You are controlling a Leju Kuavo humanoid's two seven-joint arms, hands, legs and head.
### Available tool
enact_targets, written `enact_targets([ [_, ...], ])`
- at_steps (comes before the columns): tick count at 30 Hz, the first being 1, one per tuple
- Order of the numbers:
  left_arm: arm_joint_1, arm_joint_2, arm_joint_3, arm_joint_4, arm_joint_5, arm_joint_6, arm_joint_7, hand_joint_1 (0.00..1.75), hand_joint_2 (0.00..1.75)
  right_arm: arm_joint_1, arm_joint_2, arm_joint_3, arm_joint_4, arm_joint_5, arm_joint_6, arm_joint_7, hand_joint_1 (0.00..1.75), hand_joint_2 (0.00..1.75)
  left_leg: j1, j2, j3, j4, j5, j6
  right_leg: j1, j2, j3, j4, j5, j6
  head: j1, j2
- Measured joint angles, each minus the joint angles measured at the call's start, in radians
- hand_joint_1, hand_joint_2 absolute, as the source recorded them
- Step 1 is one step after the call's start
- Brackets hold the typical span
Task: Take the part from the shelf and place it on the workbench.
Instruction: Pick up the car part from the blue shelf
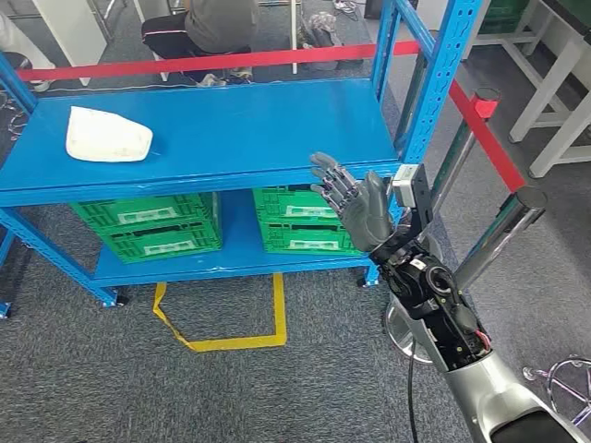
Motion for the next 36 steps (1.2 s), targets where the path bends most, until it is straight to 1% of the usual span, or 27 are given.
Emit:
enact_targets([
  [13, 0.012, 0.006, 0.006, 0.000, 0.004, 0.003, -0.007, 0.00, 1.75, -0.003, 0.035, 0.000, 0.039, 0.017, 0.001, -0.010, 0.00, 0.00, 0.000, 0.000, 0.000, 0.000, 0.000, 0.000, 0.000, 0.000, 0.000, 0.000, 0.000, 0.000, 0.000, 0.000],
  [24, 0.019, 0.011, 0.012, 0.000, 0.039, -0.001, 0.002, 0.00, 1.75, 0.021, 0.040, 0.001, 0.042, 0.015, -0.003, -0.013, 0.00, 0.00, 0.000, 0.000, 0.000, 0.000, 0.000, 0.000, 0.000, 0.000, 0.000, 0.000, 0.000, 0.000, 0.000, 0.000],
  [36, 0.033, 0.014, 0.025, 0.000, 0.040, -0.001, 0.007, 0.00, 1.75, -0.004, 0.067, 0.008, 0.066, 0.015, 0.009, -0.020, 0.00, 0.00, 0.000, 0.000, 0.000, 0.000, 0.000, 0.000, 0.000, 0.000, 0.000, 0.000, 0.000, 0.000, 0.000, 0.000],
])
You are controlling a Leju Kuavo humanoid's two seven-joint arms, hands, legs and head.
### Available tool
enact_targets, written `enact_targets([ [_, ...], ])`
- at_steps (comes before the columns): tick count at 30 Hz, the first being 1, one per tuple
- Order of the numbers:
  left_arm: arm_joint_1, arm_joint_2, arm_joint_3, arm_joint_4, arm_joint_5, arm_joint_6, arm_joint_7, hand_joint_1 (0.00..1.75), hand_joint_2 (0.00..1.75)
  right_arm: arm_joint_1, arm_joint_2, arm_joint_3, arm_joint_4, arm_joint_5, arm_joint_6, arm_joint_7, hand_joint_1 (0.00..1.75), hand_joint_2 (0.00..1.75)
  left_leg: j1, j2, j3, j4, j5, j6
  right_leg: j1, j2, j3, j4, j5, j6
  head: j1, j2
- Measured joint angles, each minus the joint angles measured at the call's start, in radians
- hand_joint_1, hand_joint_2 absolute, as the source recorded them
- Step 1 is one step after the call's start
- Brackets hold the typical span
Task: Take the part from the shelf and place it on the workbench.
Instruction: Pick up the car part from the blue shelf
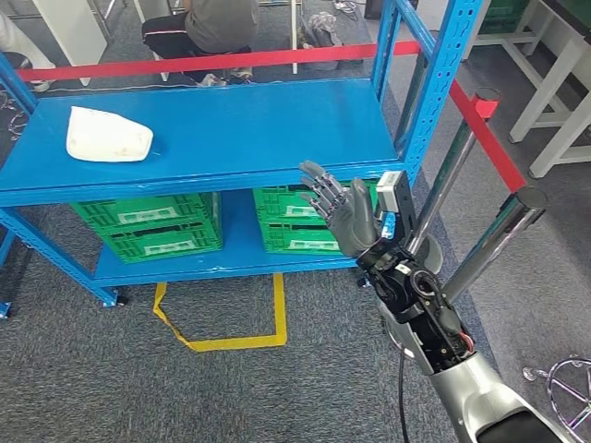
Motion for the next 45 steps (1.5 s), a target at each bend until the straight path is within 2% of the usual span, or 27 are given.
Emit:
enact_targets([
  [13, 0.004, 0.002, 0.002, 0.000, 0.003, 0.000, 0.000, 0.00, 1.75, -0.013, 0.012, 0.005, 0.022, -0.001, 0.007, -0.004, 0.00, 0.00, 0.000, 0.000, 0.000, 0.000, 0.000, 0.000, 0.000, 0.000, 0.000, 0.000, 0.000, 0.000, 0.000, 0.000],
  [21, 0.004, 0.009, 0.006, 0.000, 0.022, 0.000, 0.003, 0.00, 1.75, -0.083, 0.042, 0.040, 0.097, 0.001, 0.027, -0.057, 0.00, 0.00, 0.000, 0.000, 0.000, 0.000, 0.000, 0.000, 0.000, 0.000, 0.000, 0.000, 0.000, 0.000, 0.000, 0.000],
  [25, 0.004, 0.012, 0.015, 0.000, 0.031, 0.001, -0.004, 0.00, 0.00, -0.105, 0.053, 0.056, 0.142, 0.012, 0.015, -0.070, 0.00, 0.00, 0.000, -0.001, 0.000, 0.000, 0.000, 0.000, 0.001, 0.000, 0.000, 0.000, 0.000, 0.000, 0.000, 0.000],
  [28, 0.005, 0.013, 0.023, 0.000, 0.045, 0.001, -0.037, 0.00, 0.00, -0.116, 0.049, 0.051, 0.176, 0.057, -0.076, -0.076, 0.00, 0.00, 0.000, -0.001, 0.000, 0.000, 0.000, 0.000, 0.001, 0.000, -0.001, 0.000, 0.000, 0.000, 0.000, 0.000],
  [31, 0.007, 0.013, 0.028, 0.000, 0.049, 0.000, -0.075, 0.00, 0.00, -0.123, 0.018, 0.020, 0.195, 0.067, -0.137, -0.071, 0.00, 0.00, -0.001, -0.001, 0.000, 0.001, 0.000, 0.000, 0.001, 0.000, -0.001, 0.000, 0.000, 0.000, 0.000, 0.000],
  [35, 0.009, 0.011, 0.029, 0.000, 0.027, 0.000, -0.111, 0.00, 0.00, -0.113, -0.033, -0.040, 0.186, 0.083, -0.165, -0.025, 0.00, 0.00, -0.002, 0.000, 0.001, 0.001, 0.000, 0.000, 0.000, 0.000, -0.001, 0.000, 0.000, 0.000, 0.000, 0.000],
  [39, 0.006, 0.009, 0.029, 0.000, -0.021, 0.007, -0.124, 0.00, 0.00, -0.080, -0.080, -0.113, 0.113, 0.148, -0.205, 0.036, 0.00, 0.00, -0.003, 0.001, 0.001, 0.001, -0.001, 0.001, -0.001, 0.001, -0.001, 0.000, 0.000, 0.000, 0.000, 0.000],
  [45, -0.003, 0.003, 0.029, 0.000, -0.043, -0.030, -0.104, 0.00, 0.00, -0.089, -0.138, -0.187, -0.005, 0.252, -0.175, 0.123, 0.00, 0.00, -0.002, 0.002, 0.001, 0.001, 0.000, 0.001, -0.002, 0.001, -0.001, 0.000, 0.000, 0.000, -0.001, 0.000],
])
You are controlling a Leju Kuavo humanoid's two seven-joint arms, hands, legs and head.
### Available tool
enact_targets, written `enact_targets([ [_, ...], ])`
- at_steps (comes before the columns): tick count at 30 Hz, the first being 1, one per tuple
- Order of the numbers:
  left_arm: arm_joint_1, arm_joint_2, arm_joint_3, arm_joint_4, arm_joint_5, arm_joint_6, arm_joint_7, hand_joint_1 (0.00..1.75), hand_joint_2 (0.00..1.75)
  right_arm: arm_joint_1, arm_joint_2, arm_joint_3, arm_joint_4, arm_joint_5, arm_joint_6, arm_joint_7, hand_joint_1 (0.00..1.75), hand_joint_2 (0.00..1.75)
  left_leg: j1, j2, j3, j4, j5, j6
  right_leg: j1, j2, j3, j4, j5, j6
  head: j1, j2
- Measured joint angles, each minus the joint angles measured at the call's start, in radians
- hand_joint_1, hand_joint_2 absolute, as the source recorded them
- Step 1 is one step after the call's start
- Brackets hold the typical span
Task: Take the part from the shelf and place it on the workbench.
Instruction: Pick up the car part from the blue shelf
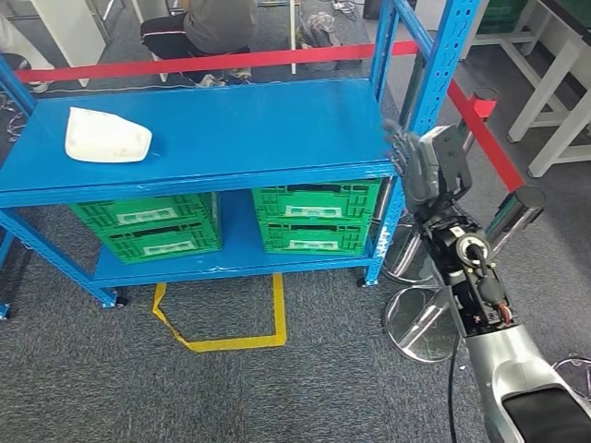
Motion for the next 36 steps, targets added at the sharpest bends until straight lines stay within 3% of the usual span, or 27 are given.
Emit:
enact_targets([
  [13, -0.005, -0.004, 0.000, 0.000, -0.004, -0.015, 0.010, 0.00, 0.00, -0.016, -0.051, -0.047, -0.135, 0.058, 0.024, 0.022, 0.00, 0.00, 0.000, 0.000, 0.000, 0.000, 0.000, 0.000, 0.000, 0.000, 0.000, 0.000, 0.000, 0.000, 0.000, 0.000],
  [20, -0.006, -0.006, 0.000, 0.000, -0.005, -0.031, 0.017, 0.00, 0.00, -0.069, -0.068, -0.047, -0.215, 0.095, 0.061, 0.076, 0.00, 0.00, 0.000, 0.000, 0.000, 0.000, 0.000, 0.000, 0.000, 0.000, 0.000, 0.000, 0.000, 0.000, 0.000, 0.000],
  [36, -0.013, -0.012, -0.001, 0.000, -0.015, -0.032, 0.025, 0.00, 0.00, -0.119, -0.084, -0.046, -0.167, 0.027, 0.097, 0.044, 0.00, 0.00, 0.000, 0.000, 0.000, 0.000, 0.000, 0.000, 0.001, 0.000, 0.000, 0.000, 0.000, 0.000, 0.000, 0.000],
])
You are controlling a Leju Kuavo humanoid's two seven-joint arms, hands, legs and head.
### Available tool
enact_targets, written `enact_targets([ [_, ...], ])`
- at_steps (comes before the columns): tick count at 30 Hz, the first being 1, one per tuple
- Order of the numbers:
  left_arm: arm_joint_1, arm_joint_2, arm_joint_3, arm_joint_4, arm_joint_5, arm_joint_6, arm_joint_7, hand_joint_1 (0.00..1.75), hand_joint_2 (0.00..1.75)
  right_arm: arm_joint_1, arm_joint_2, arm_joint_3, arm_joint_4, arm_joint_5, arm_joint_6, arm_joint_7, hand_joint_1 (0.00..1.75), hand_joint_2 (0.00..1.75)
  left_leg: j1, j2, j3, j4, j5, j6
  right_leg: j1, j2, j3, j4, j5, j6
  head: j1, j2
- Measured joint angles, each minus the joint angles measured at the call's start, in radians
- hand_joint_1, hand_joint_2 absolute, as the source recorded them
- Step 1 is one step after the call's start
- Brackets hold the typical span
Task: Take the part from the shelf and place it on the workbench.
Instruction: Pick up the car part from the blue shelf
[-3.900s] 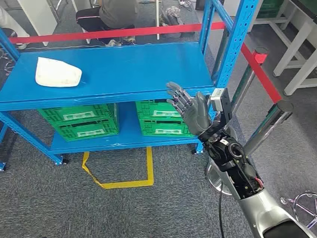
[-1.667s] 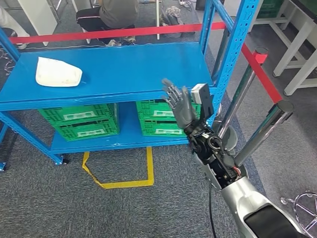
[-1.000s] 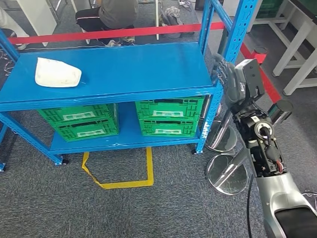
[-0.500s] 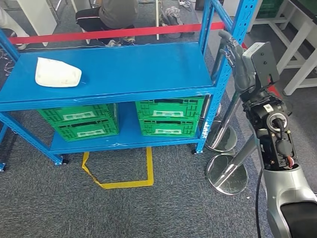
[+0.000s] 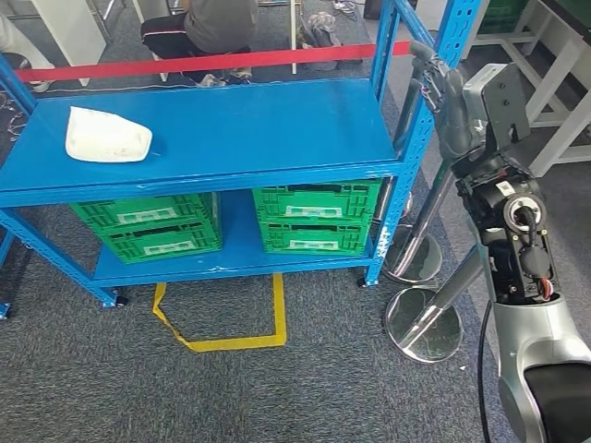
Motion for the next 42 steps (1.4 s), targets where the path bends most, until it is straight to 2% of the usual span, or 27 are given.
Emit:
enact_targets([
  [6, -0.005, -0.004, 0.000, 0.000, -0.003, 0.000, 0.003, 0.00, 0.00, 0.059, 0.000, 0.003, 0.022, -0.124, 0.013, -0.018, 0.00, 0.00, 0.000, -0.001, -0.001, 0.000, 0.000, 0.000, 0.000, -0.001, 0.000, 0.000, 0.000, 0.000, 0.000, 0.000],
  [20, -0.009, -0.010, 0.000, 0.000, -0.003, -0.003, 0.013, 0.00, 0.00, 0.164, 0.002, 0.009, 0.010, -0.158, 0.003, -0.025, 0.00, 0.00, -0.001, -0.001, -0.002, 0.004, -0.002, 0.003, -0.002, -0.001, 0.000, 0.000, 0.000, 0.001, 0.000, 0.000],
  [25, -0.009, -0.010, 0.000, 0.000, -0.003, -0.004, 0.014, 0.00, 0.00, 0.195, 0.002, 0.004, -0.018, -0.159, -0.008, -0.021, 0.00, 0.00, -0.001, -0.001, -0.007, 0.014, -0.007, 0.010, -0.002, -0.002, 0.000, 0.000, 0.001, 0.007, -0.001, 0.000],
  [28, -0.009, -0.010, 0.000, 0.000, -0.004, -0.007, 0.016, 0.00, 0.00, 0.203, 0.002, 0.000, -0.035, -0.158, -0.011, -0.016, 0.00, 0.00, -0.003, -0.001, -0.010, 0.017, -0.008, 0.018, -0.003, -0.001, 0.001, -0.004, 0.004, 0.016, -0.001, 0.000],
  [30, -0.011, -0.011, 0.000, 0.000, -0.006, -0.008, 0.016, 0.00, 0.00, 0.208, 0.002, -0.007, -0.050, -0.157, -0.012, -0.012, 0.00, 0.00, 0.004, 0.001, -0.003, 0.001, 0.000, 0.028, -0.004, -0.001, -0.003, 0.003, -0.002, 0.024, 0.000, 0.000],
  [31, -0.012, -0.011, 0.000, 0.000, -0.006, -0.009, 0.016, 0.00, 0.00, 0.209, 0.002, -0.011, -0.056, -0.157, -0.013, -0.010, 0.00, 0.00, 0.007, 0.003, 0.001, -0.008, 0.005, 0.032, -0.003, -0.001, -0.015, 0.029, -0.019, 0.026, 0.004, 0.000],
  [32, -0.013, -0.012, 0.000, 0.000, -0.006, -0.009, 0.016, 0.00, 0.00, 0.211, 0.002, -0.015, -0.060, -0.157, -0.014, -0.009, 0.00, 0.00, 0.011, 0.004, 0.006, -0.015, 0.007, 0.035, -0.003, -0.001, -0.039, 0.079, -0.047, 0.027, 0.009, 0.000],
  [34, -0.013, -0.013, 0.000, 0.000, -0.007, -0.009, 0.017, 0.00, 0.00, 0.218, 0.002, -0.019, -0.066, -0.157, -0.016, -0.006, 0.00, 0.00, 0.010, 0.006, 0.008, -0.017, 0.005, 0.037, -0.002, 0.000, -0.109, 0.225, -0.109, 0.030, 0.019, 0.000],
  [35, -0.013, -0.014, 0.000, 0.000, -0.007, -0.009, 0.018, 0.00, 0.00, 0.223, 0.002, -0.020, -0.068, -0.157, -0.017, -0.005, 0.00, 0.00, 0.010, 0.006, 0.009, -0.017, 0.003, 0.036, -0.003, 0.000, -0.137, 0.281, -0.123, 0.032, 0.023, 0.000],
  [36, -0.013, -0.016, 0.000, 0.000, -0.007, -0.010, 0.018, 0.00, 0.00, 0.229, 0.002, -0.022, -0.071, -0.157, -0.017, -0.004, 0.00, 0.00, 0.011, 0.006, 0.012, -0.016, 0.000, 0.034, -0.004, -0.001, -0.148, 0.300, -0.118, 0.034, 0.026, 0.000],
  [37, -0.013, -0.017, 0.000, 0.000, -0.007, -0.010, 0.019, 0.00, 0.00, 0.233, 0.002, -0.023, -0.075, -0.157, -0.017, -0.003, 0.00, 0.00, 0.013, 0.005, 0.017, -0.016, -0.004, 0.031, -0.006, -0.001, -0.137, 0.274, -0.092, 0.035, 0.030, 0.000],
  [39, -0.012, -0.019, 0.000, 0.000, -0.007, -0.011, 0.020, 0.00, 0.00, 0.236, 0.002, -0.027, -0.083, -0.157, -0.018, -0.002, 0.00, 0.00, 0.015, 0.004, 0.029, -0.013, -0.015, 0.019, -0.013, -0.008, -0.071, 0.139, -0.020, 0.041, 0.038, 0.000],
  [40, -0.013, -0.019, 0.000, 0.000, -0.007, -0.011, 0.020, 0.00, 0.00, 0.237, 0.002, -0.029, -0.087, -0.157, -0.018, -0.001, 0.00, 0.00, 0.014, 0.003, 0.032, -0.008, -0.022, 0.011, -0.014, -0.010, -0.038, 0.074, -0.002, 0.040, 0.043, 0.000],
  [41, -0.014, -0.018, 0.000, 0.000, -0.007, -0.011, 0.020, 0.00, 0.00, 0.239, 0.002, -0.031, -0.091, -0.157, -0.018, 0.001, 0.00, 0.00, 0.011, 0.003, 0.033, -0.006, -0.026, 0.003, -0.013, -0.012, -0.017, 0.035, 0.001, 0.035, 0.045, 0.000],
  [42, -0.015, -0.017, 0.000, 0.000, -0.007, -0.011, 0.020, 0.00, 0.00, 0.243, 0.002, -0.034, -0.095, -0.157, -0.018, 0.004, 0.00, 0.00, 0.008, 0.003, 0.032, -0.004, -0.029, -0.002, -0.011, -0.012, -0.009, 0.022, -0.009, 0.027, 0.043, 0.000],
])
